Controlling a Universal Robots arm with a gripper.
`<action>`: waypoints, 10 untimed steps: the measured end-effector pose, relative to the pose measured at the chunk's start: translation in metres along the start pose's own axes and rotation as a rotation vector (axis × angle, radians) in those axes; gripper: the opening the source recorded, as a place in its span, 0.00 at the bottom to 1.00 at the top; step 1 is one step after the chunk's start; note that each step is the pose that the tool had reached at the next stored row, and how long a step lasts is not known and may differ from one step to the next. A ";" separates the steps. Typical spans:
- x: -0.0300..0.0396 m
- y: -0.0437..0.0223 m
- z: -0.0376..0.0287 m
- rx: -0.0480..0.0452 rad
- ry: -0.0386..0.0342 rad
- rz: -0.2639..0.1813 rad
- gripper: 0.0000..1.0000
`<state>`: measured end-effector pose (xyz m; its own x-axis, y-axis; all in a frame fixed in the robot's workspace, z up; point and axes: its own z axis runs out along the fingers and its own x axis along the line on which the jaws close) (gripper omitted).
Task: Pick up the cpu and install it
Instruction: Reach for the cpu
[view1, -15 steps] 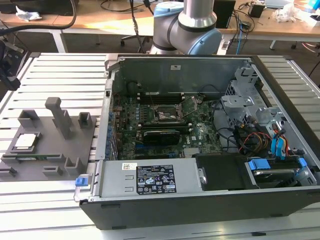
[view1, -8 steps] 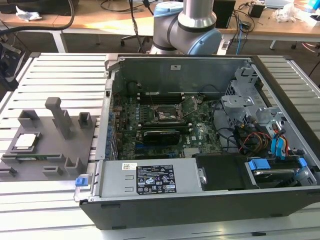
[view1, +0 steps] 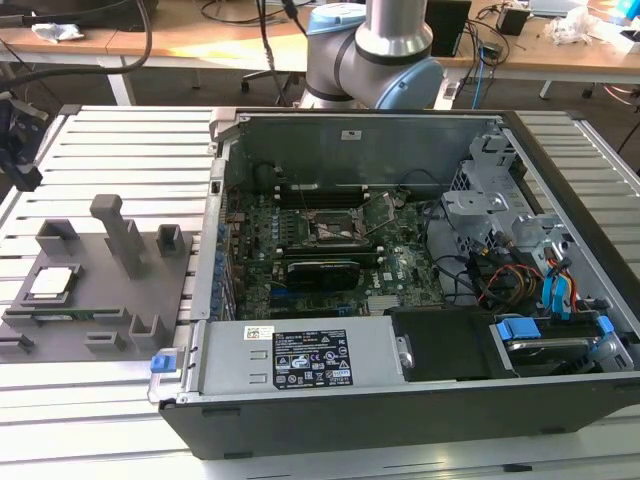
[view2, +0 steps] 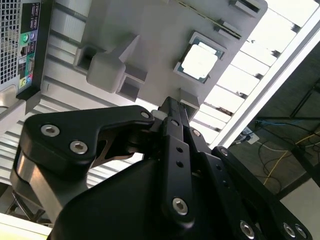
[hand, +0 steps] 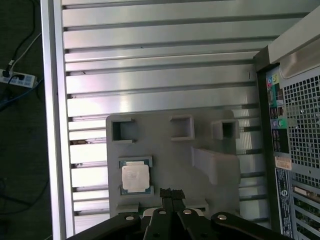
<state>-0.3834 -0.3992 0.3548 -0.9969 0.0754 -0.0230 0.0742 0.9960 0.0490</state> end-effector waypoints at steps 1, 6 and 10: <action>0.0004 -0.0004 0.0028 0.0001 0.0001 0.000 0.11; 0.0017 -0.0037 0.0158 0.0000 0.0001 0.000 0.11; 0.0022 -0.0079 0.0227 0.0001 0.0001 0.000 0.11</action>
<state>-0.3856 -0.4058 0.3317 -0.9969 0.0753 -0.0229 0.0741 0.9960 0.0489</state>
